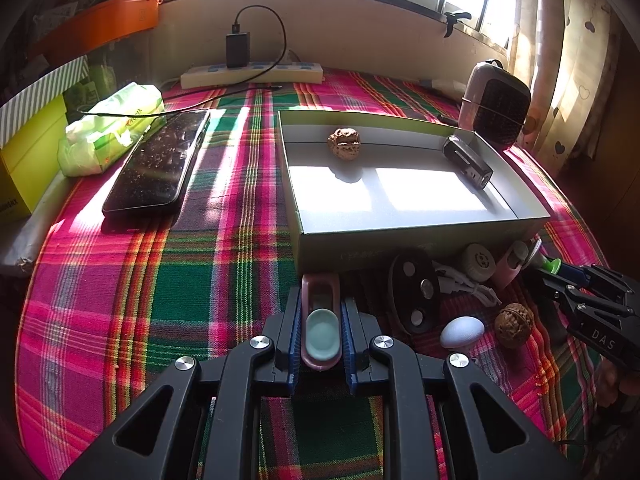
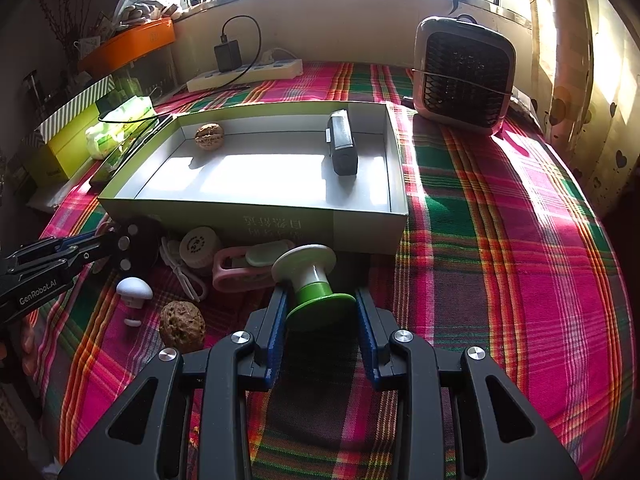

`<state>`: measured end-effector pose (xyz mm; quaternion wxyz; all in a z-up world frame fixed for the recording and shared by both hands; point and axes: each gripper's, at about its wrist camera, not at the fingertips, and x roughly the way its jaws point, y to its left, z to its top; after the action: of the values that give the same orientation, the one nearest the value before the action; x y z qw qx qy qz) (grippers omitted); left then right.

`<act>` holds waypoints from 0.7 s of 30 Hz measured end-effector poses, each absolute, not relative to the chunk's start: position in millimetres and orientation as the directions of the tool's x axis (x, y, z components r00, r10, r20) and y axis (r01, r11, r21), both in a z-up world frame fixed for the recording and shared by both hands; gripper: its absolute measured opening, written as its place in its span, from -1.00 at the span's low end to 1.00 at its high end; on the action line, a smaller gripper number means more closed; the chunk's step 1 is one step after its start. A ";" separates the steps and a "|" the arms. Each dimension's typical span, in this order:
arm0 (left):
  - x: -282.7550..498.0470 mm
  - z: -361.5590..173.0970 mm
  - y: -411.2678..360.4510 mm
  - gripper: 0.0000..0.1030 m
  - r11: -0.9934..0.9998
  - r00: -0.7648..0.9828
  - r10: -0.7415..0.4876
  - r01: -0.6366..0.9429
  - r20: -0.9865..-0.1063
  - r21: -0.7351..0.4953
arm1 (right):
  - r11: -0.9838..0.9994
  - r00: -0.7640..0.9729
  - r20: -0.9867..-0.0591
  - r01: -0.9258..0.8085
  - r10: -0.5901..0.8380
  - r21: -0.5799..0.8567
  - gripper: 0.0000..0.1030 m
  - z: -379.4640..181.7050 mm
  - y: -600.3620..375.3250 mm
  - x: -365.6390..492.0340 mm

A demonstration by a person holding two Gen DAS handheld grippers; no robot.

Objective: Organize objects
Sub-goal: 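Carry the pink holder and green spool with both tools into the white box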

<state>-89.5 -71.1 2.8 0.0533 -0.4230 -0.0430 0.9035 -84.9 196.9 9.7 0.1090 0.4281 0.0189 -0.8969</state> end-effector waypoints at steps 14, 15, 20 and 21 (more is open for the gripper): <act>-79.3 23.1 -65.4 -0.69 -0.989 -0.667 0.149 -0.088 -0.730 -0.121 | -0.976 -0.635 -0.749 0.206 -0.191 0.074 -0.36 18.6 199.6 -79.9; -79.0 25.1 -64.9 -0.69 -0.989 -0.669 0.149 -0.089 -0.728 -0.120 | -0.976 -0.638 -0.746 0.206 -0.191 0.075 -0.36 19.9 200.0 -79.4; -79.7 37.9 -61.3 -0.69 -0.987 -0.687 0.162 -0.108 -0.709 -0.120 | -0.975 -0.651 -0.733 0.206 -0.198 0.081 -0.36 27.4 200.8 -78.5; -80.3 39.9 -60.7 -0.69 -0.986 -0.689 0.164 -0.111 -0.706 -0.121 | -0.975 -0.653 -0.731 0.207 -0.199 0.081 -0.36 28.6 200.5 -78.8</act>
<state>-80.3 -60.7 39.9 0.0747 -0.3875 -0.0343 0.9182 -78.8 200.5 28.6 0.1114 0.4016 0.0049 -0.9090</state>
